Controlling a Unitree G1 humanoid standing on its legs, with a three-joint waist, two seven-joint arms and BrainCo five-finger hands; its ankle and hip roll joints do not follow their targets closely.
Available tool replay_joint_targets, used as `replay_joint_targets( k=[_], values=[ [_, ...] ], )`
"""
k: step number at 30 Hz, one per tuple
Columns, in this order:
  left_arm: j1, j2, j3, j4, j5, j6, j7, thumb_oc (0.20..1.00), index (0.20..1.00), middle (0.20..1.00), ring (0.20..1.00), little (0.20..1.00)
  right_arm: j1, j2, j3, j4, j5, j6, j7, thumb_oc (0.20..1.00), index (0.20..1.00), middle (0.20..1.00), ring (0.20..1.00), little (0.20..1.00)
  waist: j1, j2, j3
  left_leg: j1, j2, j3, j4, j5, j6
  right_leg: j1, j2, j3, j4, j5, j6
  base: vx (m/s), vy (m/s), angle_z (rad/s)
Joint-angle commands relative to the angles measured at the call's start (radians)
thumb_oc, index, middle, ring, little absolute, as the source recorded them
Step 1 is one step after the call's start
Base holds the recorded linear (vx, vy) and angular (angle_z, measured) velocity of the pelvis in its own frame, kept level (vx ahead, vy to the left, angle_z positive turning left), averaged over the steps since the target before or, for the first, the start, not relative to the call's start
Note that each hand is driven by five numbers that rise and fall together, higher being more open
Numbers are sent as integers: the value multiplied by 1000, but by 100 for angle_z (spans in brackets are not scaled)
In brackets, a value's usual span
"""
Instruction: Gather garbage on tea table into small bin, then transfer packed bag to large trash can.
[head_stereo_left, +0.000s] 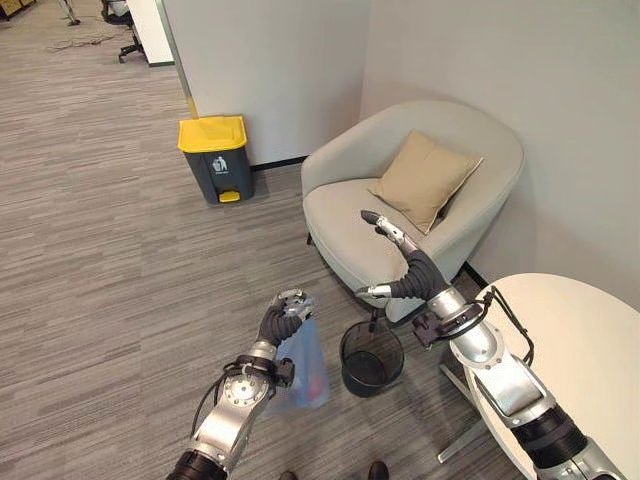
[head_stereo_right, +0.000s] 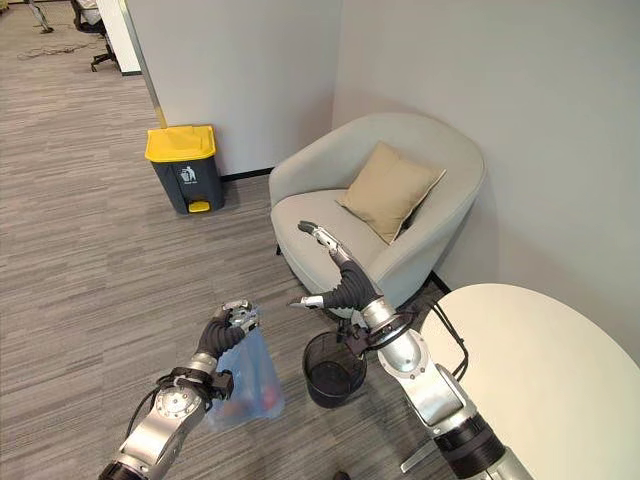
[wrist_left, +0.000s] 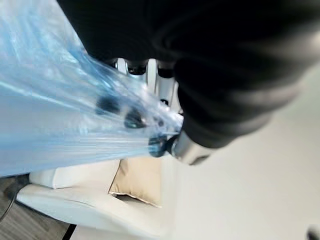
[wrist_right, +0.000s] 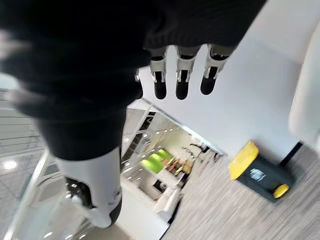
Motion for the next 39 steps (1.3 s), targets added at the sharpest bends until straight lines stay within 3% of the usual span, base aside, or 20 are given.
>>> replay_joint_targets(
  k=[1, 5, 11, 20, 26, 27, 28, 30, 31, 36, 39],
  values=[
    [-34, 11, 77, 12, -77, -58, -27, 200, 200, 200, 200, 200, 27, 10, -68, -21, 13, -37, -25, 1000, 1000, 1000, 1000, 1000, -22, -29, -18, 15, -27, -23, -5, -111, -14, 27, -17, 58, 43, -138, 66, 0, 0, 0],
    [59, 30, 180, 57, -76, -40, -94, 200, 200, 200, 200, 200, 170, 16, -173, 118, 34, 0, 17, 1000, 1000, 1000, 1000, 1000, -26, -25, -11, 13, -27, -24, -4, -110, -14, 23, -15, 56, 45, -140, 64, 0, 0, 0],
    [138, 54, 265, 71, -43, -37, -145, 200, 200, 200, 200, 200, 268, 19, -227, 264, 31, 23, 56, 1000, 1000, 1000, 1000, 1000, -23, -23, -2, 7, -25, -34, -2, -108, -17, 22, -15, 47, 49, -147, 60, 0, 0, 0],
    [220, 55, 371, 128, -71, -41, -159, 200, 200, 200, 200, 200, 307, 18, -264, 397, 63, 38, 74, 1000, 1000, 1000, 1000, 1000, -1, -19, 25, -7, -24, -56, 33, -113, -22, 23, -15, 38, 62, -161, 51, -14, -16, 1],
    [213, 65, 409, 167, -91, -50, -146, 200, 200, 200, 200, 200, 277, 22, -280, 432, 101, 33, 55, 1000, 1000, 1000, 1000, 1000, 21, -23, 86, -112, -26, -80, 135, -119, -33, -15, -26, 14, 73, -160, 40, -119, -29, 22],
    [189, 71, 409, 183, -93, -54, -138, 200, 200, 200, 200, 200, 259, 16, -286, 445, 109, 31, 37, 1000, 1000, 1000, 1000, 1000, 34, -27, 110, -169, -27, -73, 179, -114, -45, -33, -41, -17, 74, -153, 39, -178, 8, 86],
    [162, 73, 401, 196, -95, -55, -132, 200, 200, 200, 200, 200, 251, 11, -298, 453, 113, 30, 20, 1000, 1000, 1000, 1000, 1000, 34, -27, 121, -209, -10, -16, 217, -119, -53, -48, -61, -73, 75, -150, 40, -197, 33, 97],
    [156, 69, 395, 190, -97, -55, -131, 200, 200, 200, 200, 200, 246, 13, -299, 460, 112, 35, 8, 1000, 1000, 1000, 1000, 1000, 27, -22, 118, -214, 18, 81, 230, -128, -42, -61, -76, -123, 79, -146, 43, -33, 72, 102],
    [152, 71, 391, 200, -97, -54, -133, 200, 200, 200, 200, 200, 249, 17, -299, 468, 109, 36, 4, 1000, 1000, 1000, 1000, 1000, 22, -17, 114, -195, 32, 108, 229, -158, -48, -52, -76, -134, 82, -163, 51, 60, 50, 98],
    [149, 75, 369, 207, -82, -51, -144, 200, 200, 200, 200, 200, 244, 22, -284, 489, 96, 49, 0, 1000, 1000, 1000, 1000, 1000, 19, -11, 112, -190, 33, 132, 214, -159, -36, -40, -96, -181, 92, -157, 62, 75, 130, 56],
    [126, 98, 354, 204, -57, -48, -142, 200, 200, 200, 200, 200, 220, 51, -265, 493, 88, 56, -7, 1000, 1000, 1000, 1000, 1000, 27, -19, 107, -173, 2, 122, 194, -182, -4, -49, -138, -178, 185, -182, 82, 132, 249, 42]
  ],
)
